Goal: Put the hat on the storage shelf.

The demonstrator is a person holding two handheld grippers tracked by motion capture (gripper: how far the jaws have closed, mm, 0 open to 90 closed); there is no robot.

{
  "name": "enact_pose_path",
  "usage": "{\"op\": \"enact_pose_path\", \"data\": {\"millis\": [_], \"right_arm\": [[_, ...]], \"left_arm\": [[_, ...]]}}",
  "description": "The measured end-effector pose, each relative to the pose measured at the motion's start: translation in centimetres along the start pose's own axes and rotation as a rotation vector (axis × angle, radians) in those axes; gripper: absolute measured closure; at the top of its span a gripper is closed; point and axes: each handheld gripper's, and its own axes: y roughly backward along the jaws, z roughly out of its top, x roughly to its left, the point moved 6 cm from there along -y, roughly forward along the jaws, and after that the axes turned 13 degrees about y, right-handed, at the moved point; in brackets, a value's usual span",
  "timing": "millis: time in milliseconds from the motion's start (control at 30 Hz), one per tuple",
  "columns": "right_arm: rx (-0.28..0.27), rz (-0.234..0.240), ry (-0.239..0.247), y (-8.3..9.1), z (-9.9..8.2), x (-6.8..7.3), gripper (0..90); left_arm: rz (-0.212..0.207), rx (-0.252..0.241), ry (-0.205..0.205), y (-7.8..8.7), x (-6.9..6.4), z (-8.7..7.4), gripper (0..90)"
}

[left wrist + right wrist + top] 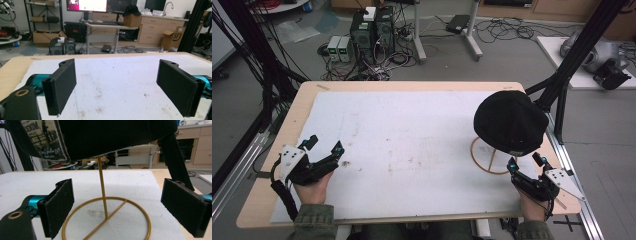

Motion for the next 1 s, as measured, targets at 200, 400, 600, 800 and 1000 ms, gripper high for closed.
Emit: {"op": "enact_pose_path", "data": {"millis": [200,400,600,800,1000], "right_arm": [[0.003,-0.003,0.001,0.0,-0.1,-0.1,10.5],[0.0,-0.004,0.002,0.0,0.0,0.0,10.5],[-0.003,-0.008,-0.009,0.1,0.0,-0.3,10.5],[-0.005,-0.005,-0.014,-0.1,-0.1,-0.4,10.5],[0.0,0.002,-0.014,-0.2,-0.1,-0.1,10.5]], "left_arm": [[0.001,-0.001,0.014,0.4,0.7,-0.8,16.5],[0.023,-0.004,0.013,0.9,1.5,-1.6,16.5],[0.05,0.007,0.015,1.5,2.3,-2.3,16.4],[0.056,0.014,0.005,1.6,2.3,-2.6,16.5],[0.054,0.01,0.022,1.9,2.5,-2.5,16.2]]}}
